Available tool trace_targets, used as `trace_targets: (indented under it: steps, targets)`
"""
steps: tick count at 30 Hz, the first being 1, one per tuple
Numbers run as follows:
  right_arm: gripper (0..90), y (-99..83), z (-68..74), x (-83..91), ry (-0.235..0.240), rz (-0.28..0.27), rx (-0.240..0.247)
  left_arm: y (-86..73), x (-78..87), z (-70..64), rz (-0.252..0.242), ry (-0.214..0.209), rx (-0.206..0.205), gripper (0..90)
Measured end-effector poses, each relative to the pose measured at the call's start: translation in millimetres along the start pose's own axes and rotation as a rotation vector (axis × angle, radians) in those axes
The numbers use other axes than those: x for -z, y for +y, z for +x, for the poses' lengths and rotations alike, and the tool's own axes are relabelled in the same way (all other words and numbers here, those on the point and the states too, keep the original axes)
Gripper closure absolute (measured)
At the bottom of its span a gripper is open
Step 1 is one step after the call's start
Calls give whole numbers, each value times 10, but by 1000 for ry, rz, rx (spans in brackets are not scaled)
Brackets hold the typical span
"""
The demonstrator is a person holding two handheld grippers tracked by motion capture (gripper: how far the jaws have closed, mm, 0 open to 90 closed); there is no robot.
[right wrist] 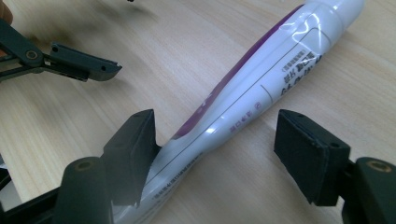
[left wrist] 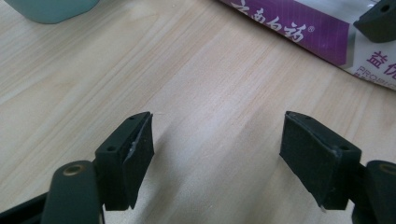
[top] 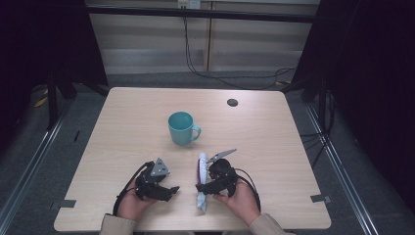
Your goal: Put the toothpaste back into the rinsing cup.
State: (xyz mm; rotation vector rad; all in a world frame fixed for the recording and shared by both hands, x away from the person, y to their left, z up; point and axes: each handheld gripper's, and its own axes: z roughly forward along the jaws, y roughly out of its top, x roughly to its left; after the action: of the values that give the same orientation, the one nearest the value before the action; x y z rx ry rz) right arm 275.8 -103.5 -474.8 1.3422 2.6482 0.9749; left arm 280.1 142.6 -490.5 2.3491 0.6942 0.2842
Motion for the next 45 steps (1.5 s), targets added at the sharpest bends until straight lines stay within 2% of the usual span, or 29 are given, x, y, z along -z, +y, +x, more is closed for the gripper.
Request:
trace_targets:
  steps: [3, 8, 10, 11, 24, 30, 36, 39, 43, 44, 45]
  targets:
    - [346, -2, 18, -7, -32, -7, 22, 0, 5, -1, -3, -1, 1, 258]
    - [362, -14, 11, -7, -47, 11, 15, 4, 14, -3, -2, -3, 1, 259]
    - [397, -23, 4, -2, -51, 14, 33, 6, 17, -3, -5, -1, 2, 259]
    - [416, -32, 9, 8, -72, 22, 45, 7, 24, 0, -7, 1, 3, 259]
    - [506, -70, -49, 72, -94, 49, 77, 8, 22, 6, -9, 2, 7, 263]
    - [510, -80, -66, 73, -99, 67, 69, 8, 27, 11, -9, 7, 4, 265]
    - [522, -87, -66, 58, -121, 127, 99, 12, 37, 9, -9, 11, 4, 267]
    - [586, -91, -67, 66, -141, 143, 120, 13, 38, 11, -8, 13, 2, 268]
    - [613, -76, -64, 72, -174, 171, 144, 15, 38, 10, -7, 14, 1, 268]
    - [638, -71, -69, 73, -178, 177, 152, 15, 37, 10, -10, 12, 0, 268]
    - [700, -62, -71, 79, -180, 190, 152, 16, 39, 10, -10, 11, 0, 268]
